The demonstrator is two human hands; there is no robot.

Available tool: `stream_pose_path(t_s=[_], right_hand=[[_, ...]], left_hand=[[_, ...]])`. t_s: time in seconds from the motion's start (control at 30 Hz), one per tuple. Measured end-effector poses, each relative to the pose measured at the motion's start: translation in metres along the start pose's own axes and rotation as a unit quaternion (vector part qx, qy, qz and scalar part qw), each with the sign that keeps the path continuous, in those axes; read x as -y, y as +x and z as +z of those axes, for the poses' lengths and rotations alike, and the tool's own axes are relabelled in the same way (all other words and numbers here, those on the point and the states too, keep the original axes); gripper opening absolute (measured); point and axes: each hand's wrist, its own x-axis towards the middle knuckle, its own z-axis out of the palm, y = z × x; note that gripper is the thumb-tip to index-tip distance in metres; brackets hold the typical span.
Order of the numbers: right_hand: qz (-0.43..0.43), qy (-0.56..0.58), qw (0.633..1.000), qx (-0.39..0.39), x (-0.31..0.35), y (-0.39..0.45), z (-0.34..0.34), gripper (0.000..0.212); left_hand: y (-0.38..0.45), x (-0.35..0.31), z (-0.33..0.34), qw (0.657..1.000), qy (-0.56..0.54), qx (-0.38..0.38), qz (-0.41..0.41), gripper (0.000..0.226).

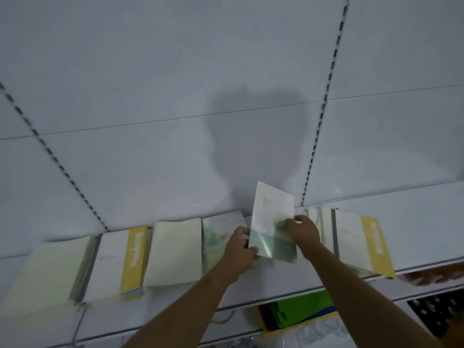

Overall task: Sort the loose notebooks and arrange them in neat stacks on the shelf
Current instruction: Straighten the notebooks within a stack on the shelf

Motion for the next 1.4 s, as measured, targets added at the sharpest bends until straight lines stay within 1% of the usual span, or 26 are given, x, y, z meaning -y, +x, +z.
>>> stream_pose_path(t_s=[0.1, 0.17, 0.23, 0.3, 0.37, 0.43, 0.53, 0.6, 0.67, 0.73, 0.87, 0.93, 1.1, 1.23, 1.4], right_hand=[[-0.022, 0.018, 0.999, 0.024, 0.021, -0.009, 0.038, 0.026], [-0.046, -0.017, 0.998, 0.030, 0.030, -0.012, 0.058, 0.023], [-0.065, -0.050, 0.996, 0.030, 0.035, -0.014, 0.074, 0.024], [-0.076, -0.070, 0.994, 0.041, 0.035, -0.017, 0.089, 0.025], [-0.086, -0.103, 0.990, 0.052, 0.032, -0.018, 0.101, 0.028], [-0.087, -0.139, 0.985, 0.058, 0.027, -0.019, 0.109, 0.030], [-0.085, -0.191, 0.975, 0.072, 0.018, -0.019, 0.114, 0.031], [-0.082, -0.201, 0.973, 0.078, 0.013, -0.019, 0.115, 0.033], [-0.079, -0.199, 0.973, 0.080, 0.010, -0.018, 0.115, 0.034], [-0.075, -0.189, 0.975, 0.085, 0.009, -0.018, 0.115, 0.034], [-0.076, -0.214, 0.970, 0.085, 0.011, -0.019, 0.111, 0.040], [-0.078, -0.212, 0.972, 0.070, 0.015, -0.019, 0.105, 0.041], [-0.078, -0.183, 0.980, 0.017, 0.019, -0.015, 0.064, 0.029], [-0.062, -0.188, 0.979, -0.043, 0.000, -0.005, 0.000, 0.028], [-0.008, -0.209, 0.971, -0.114, -0.044, 0.013, -0.092, 0.032]], left_hand=[[-0.007, 0.006, -0.038, 0.999, -0.028, -0.036, -0.005, 0.028], [-0.011, 0.011, -0.060, 0.997, -0.042, -0.062, -0.020, 0.029], [-0.014, 0.018, -0.074, 0.996, -0.037, -0.078, -0.030, 0.030], [-0.016, 0.027, -0.084, 0.995, 0.004, -0.098, -0.031, 0.032], [-0.019, 0.034, -0.090, 0.990, 0.079, -0.114, -0.024, 0.036], [-0.019, 0.041, -0.093, 0.981, 0.159, -0.114, -0.015, 0.039], [-0.018, 0.048, -0.092, 0.952, 0.289, -0.101, -0.015, 0.040], [-0.019, 0.051, -0.090, 0.934, 0.344, -0.098, -0.023, 0.043], [-0.018, 0.053, -0.086, 0.922, 0.373, -0.097, -0.017, 0.046], [-0.020, 0.051, -0.083, 0.920, 0.376, -0.107, -0.008, 0.046], [-0.021, 0.045, -0.082, 0.917, 0.380, -0.118, 0.029, 0.038], [-0.019, 0.039, -0.080, 0.913, 0.389, -0.114, 0.050, 0.033], [-0.005, 0.014, -0.054, 0.916, 0.382, -0.095, 0.078, 0.027], [0.007, -0.005, 0.001, 0.932, 0.351, -0.039, 0.086, 0.027], [0.016, -0.018, 0.085, 0.942, 0.323, 0.044, 0.083, 0.031]])
